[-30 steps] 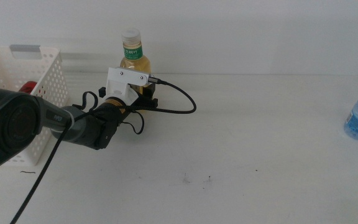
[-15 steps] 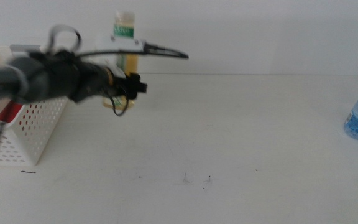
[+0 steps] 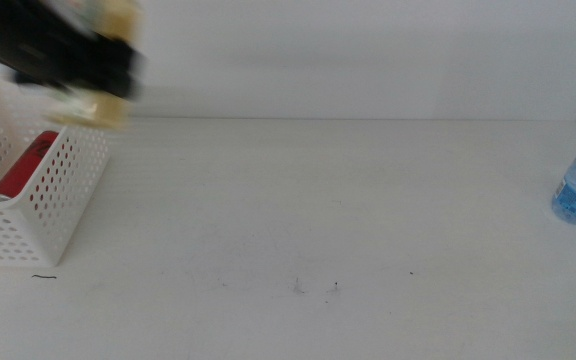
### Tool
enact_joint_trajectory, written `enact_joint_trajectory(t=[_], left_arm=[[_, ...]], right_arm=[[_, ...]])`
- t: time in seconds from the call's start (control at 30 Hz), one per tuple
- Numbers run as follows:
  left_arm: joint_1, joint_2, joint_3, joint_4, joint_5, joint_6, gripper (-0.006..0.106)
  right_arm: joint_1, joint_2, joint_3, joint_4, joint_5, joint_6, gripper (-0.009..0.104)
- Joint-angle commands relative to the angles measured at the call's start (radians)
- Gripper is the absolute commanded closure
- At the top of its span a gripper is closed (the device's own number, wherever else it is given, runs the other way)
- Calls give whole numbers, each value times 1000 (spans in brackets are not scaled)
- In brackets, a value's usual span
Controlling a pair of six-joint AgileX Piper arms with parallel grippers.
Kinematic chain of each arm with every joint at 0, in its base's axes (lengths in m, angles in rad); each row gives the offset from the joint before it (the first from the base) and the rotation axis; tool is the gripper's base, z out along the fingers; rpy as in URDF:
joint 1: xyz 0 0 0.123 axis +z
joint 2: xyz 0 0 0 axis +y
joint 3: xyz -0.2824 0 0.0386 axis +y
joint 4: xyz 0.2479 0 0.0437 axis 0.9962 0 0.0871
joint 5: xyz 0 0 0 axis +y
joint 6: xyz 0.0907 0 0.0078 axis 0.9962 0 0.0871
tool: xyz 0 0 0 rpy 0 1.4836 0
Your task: Use arms to grab the bottles and put them into the dustbin to the left of the table.
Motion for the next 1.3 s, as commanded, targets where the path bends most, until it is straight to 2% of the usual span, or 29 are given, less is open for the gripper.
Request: enact_joint_trajectory(t=[0.0,0.1,0.3,0.5,0.67,0.77,0.87,0.93,1.17,1.27], left_arm=[[136,6,-123,-58,98,117,102],[265,82,-264,-59,270,158,102],[405,218,-353,-102,273,267,102],[428,350,-351,-44,273,284,102],[430,437,-351,-47,273,307,102],[430,476,-351,-42,273,307,97],[431,508,-351,-24,273,307,86],[433,531,-351,-26,245,318,73],[433,547,-353,-31,212,401,6],[433,514,-353,-49,224,370,7]], right_arm=[[-8,-4,4,-10,-10,-6,9],[-8,-4,4,-10,-10,-6,9],[-8,-4,4,-10,-10,-6,9],[-8,-4,4,-10,-10,-6,9],[-8,-4,4,-10,-10,-6,9],[-8,-4,4,-10,-10,-6,9],[-8,-4,4,-10,-10,-6,9],[-8,-4,4,-10,-10,-6,9],[-8,-4,4,-10,-10,-6,9],[-8,-4,4,-10,-10,-6,9]])
